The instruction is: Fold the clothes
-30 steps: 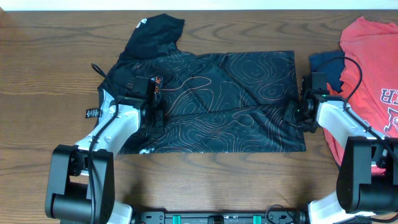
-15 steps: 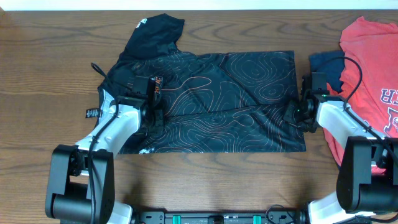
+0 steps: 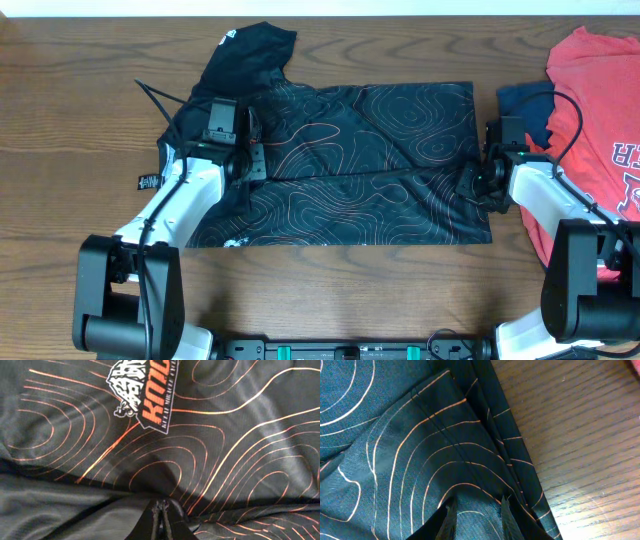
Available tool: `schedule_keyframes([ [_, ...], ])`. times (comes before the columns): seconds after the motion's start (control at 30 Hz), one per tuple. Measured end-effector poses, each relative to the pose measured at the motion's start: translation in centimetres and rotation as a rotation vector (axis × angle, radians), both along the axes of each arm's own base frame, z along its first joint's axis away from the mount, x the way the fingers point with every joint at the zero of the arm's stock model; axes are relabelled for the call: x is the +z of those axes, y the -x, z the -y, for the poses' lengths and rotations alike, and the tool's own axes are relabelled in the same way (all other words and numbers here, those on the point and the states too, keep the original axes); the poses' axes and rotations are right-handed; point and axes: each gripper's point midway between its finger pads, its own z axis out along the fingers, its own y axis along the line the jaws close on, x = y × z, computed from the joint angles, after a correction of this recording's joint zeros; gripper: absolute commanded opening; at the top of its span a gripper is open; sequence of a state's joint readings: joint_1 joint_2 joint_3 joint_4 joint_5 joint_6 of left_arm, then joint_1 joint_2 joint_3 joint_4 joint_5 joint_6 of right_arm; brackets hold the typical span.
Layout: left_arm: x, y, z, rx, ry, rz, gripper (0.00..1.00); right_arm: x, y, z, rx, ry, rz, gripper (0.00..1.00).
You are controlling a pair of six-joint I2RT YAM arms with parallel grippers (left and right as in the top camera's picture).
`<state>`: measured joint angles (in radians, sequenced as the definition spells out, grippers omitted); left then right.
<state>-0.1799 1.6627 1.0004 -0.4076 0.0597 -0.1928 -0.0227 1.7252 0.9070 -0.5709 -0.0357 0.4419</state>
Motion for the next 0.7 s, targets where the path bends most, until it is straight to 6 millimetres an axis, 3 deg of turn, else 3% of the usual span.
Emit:
schedule_keyframes([
  [0.27, -1.1, 2.9, -0.9, 0.008, -0.040, -0.125, 0.32, 0.0, 0.0, 0.0, 0.000, 0.000, -0.001, 0.29],
  [0.37, -1.7, 4.7, -1.9, 0.022, -0.092, -0.198, 0.32, 0.0, 0.1, 0.0, 0.000, 0.000, -0.003, 0.29],
  [0.7, -5.0, 7.6, -5.4, 0.177, -0.176, -0.230, 0.31, -0.2, 1.6, 0.0, -0.001, -0.002, -0.065, 0.27],
])
